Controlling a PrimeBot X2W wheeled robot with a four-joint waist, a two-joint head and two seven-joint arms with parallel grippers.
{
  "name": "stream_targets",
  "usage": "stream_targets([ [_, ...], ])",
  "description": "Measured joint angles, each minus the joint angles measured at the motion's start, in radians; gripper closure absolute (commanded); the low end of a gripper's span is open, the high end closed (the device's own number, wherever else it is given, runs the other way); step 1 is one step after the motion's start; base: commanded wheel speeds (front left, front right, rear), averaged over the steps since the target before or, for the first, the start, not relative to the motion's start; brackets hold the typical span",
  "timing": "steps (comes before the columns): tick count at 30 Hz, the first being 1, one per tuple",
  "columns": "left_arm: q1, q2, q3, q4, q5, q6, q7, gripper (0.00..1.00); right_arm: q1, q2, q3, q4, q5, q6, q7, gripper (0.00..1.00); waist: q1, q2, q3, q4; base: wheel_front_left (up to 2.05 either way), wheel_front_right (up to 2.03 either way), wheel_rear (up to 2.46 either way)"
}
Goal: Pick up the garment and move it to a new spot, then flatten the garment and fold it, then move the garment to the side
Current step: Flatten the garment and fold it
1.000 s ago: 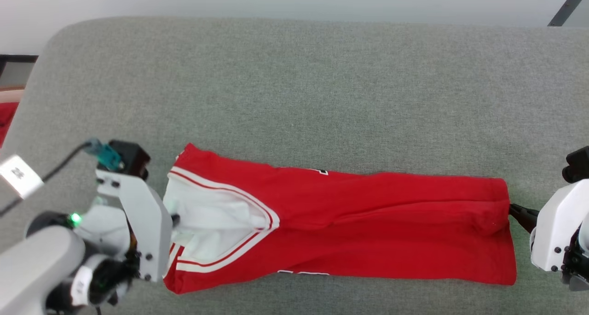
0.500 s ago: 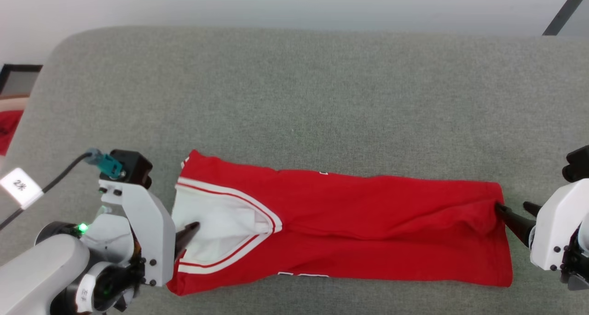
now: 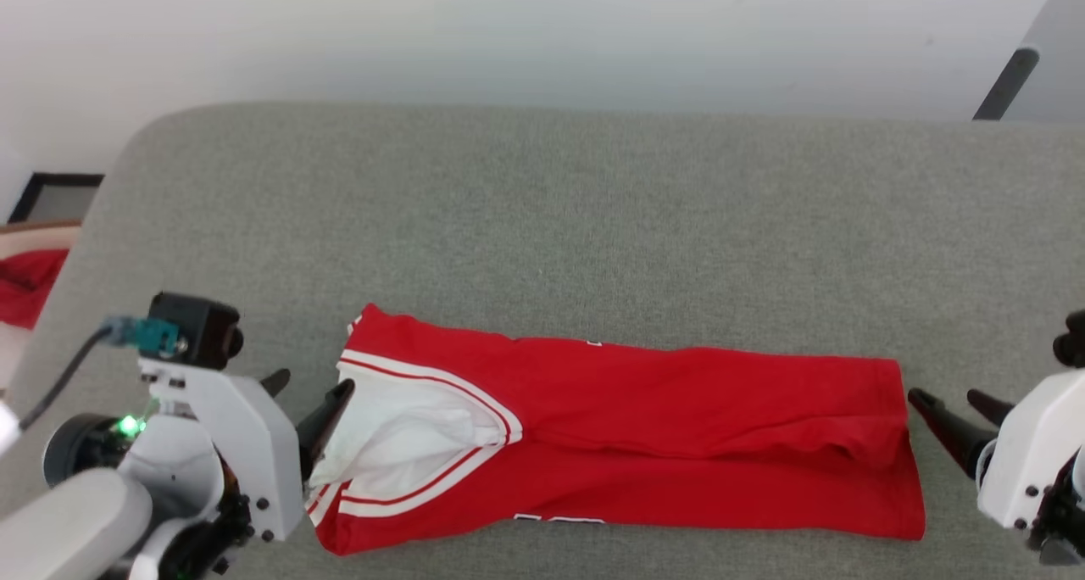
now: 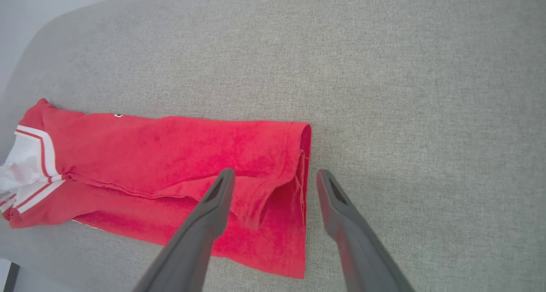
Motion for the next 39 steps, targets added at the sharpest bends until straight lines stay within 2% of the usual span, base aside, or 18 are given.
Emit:
stream_targets([
  [9, 0.094, -0.053, 0.030, 0.062, 0.047, -0.040, -0.250, 0.00, 0.078, 0.062, -0.036, -0.005, -0.003, 0.000, -0.073, 0.00, 0.0000, 0.0000, -0.063, 0.005, 0.00, 0.00, 0.00],
  [20, 0.184, -0.132, 0.051, 0.184, 0.111, -0.117, -0.536, 0.00, 0.118, 0.067, -0.066, 0.031, -0.010, 0.000, -0.100, 0.00, 0.0000, 0.0000, -0.123, 0.021, 0.00, 0.00, 0.00],
  [29, 0.239, -0.211, 0.125, 0.288, 0.180, -0.164, -0.611, 0.00, 0.129, 0.059, -0.092, 0.043, -0.021, 0.000, -0.074, 0.00, 0.0000, 0.0000, -0.131, 0.042, 0.00, 0.00, 0.00],
  [39, 0.347, -0.381, 0.383, 0.316, 0.390, -0.241, -0.612, 0.00, 0.112, 0.062, -0.120, 0.037, -0.057, 0.000, -0.023, 0.00, 0.0000, 0.0000, -0.099, 0.060, 0.00, 0.00, 0.00],
])
